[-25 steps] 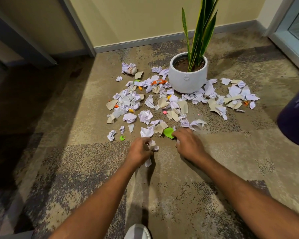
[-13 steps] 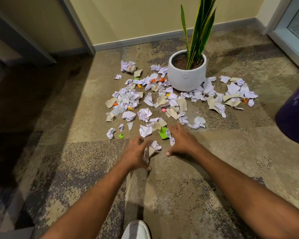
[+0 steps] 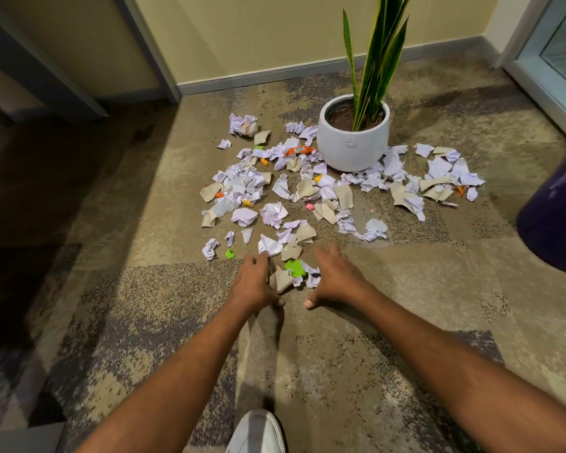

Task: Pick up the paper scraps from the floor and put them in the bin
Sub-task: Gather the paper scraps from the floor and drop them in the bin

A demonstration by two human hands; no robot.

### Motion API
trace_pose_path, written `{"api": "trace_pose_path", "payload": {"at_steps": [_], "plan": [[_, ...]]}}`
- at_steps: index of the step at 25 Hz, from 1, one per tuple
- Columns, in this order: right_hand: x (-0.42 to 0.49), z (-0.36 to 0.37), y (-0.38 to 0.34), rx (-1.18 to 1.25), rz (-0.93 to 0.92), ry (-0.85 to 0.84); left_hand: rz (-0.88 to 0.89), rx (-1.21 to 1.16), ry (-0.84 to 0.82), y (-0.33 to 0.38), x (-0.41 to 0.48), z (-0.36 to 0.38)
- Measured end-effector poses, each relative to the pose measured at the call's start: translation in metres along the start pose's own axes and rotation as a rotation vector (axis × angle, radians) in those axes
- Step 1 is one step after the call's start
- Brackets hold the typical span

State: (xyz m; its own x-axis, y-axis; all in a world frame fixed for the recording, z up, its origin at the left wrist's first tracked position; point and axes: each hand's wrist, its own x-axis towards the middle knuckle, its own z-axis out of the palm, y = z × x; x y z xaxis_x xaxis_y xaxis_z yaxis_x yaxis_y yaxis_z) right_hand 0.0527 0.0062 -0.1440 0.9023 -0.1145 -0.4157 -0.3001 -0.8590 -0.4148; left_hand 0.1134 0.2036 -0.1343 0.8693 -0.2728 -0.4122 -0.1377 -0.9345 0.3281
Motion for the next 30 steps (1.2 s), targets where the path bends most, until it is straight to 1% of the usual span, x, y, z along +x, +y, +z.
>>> {"api": "trace_pose_path", "payload": {"at_steps": [3, 5, 9, 11, 13, 16, 18, 20, 23, 26, 28, 30], "plan": [[0.011, 0.004, -0.02, -0.01, -0.016, 0.017, -0.008, -0.001, 0.002, 0.004, 0.008, -0.009], [0.019, 0.005, -0.03, -0.016, -0.016, 0.008, 0.002, 0.015, -0.03, 0.004, 0.018, -0.015], [0.025, 0.007, -0.039, -0.058, -0.046, 0.007, 0.117, 0.102, -0.14, -0.001, 0.035, -0.027], [0.025, 0.01, -0.042, -0.04, -0.062, 0.014, 0.172, 0.107, -0.106, -0.002, 0.037, -0.027], [0.025, 0.014, -0.046, 0.006, -0.077, 0.029, 0.195, 0.021, -0.029, -0.003, 0.036, -0.022], [0.023, 0.025, -0.053, 0.082, -0.117, 0.058, 0.171, -0.093, 0.061, -0.006, 0.027, -0.015], [0.019, 0.032, -0.056, 0.162, -0.135, 0.083, 0.119, -0.206, 0.116, -0.009, 0.02, -0.009], [0.014, 0.037, -0.059, 0.275, -0.126, 0.112, 0.029, -0.321, 0.166, -0.011, 0.01, 0.0], [0.007, 0.038, -0.06, 0.474, -0.049, 0.099, -0.118, -0.622, 0.142, -0.005, -0.001, 0.013], [0.007, 0.032, -0.055, 0.692, 0.06, 0.058, -0.202, -0.83, 0.125, 0.009, -0.002, 0.015], [0.006, 0.022, -0.048, 0.781, 0.115, 0.049, -0.225, -0.952, 0.096, 0.022, -0.003, 0.01], [0.004, 0.007, -0.04, 0.807, 0.125, 0.067, -0.204, -1.031, 0.057, 0.038, -0.002, 0.004]]}}
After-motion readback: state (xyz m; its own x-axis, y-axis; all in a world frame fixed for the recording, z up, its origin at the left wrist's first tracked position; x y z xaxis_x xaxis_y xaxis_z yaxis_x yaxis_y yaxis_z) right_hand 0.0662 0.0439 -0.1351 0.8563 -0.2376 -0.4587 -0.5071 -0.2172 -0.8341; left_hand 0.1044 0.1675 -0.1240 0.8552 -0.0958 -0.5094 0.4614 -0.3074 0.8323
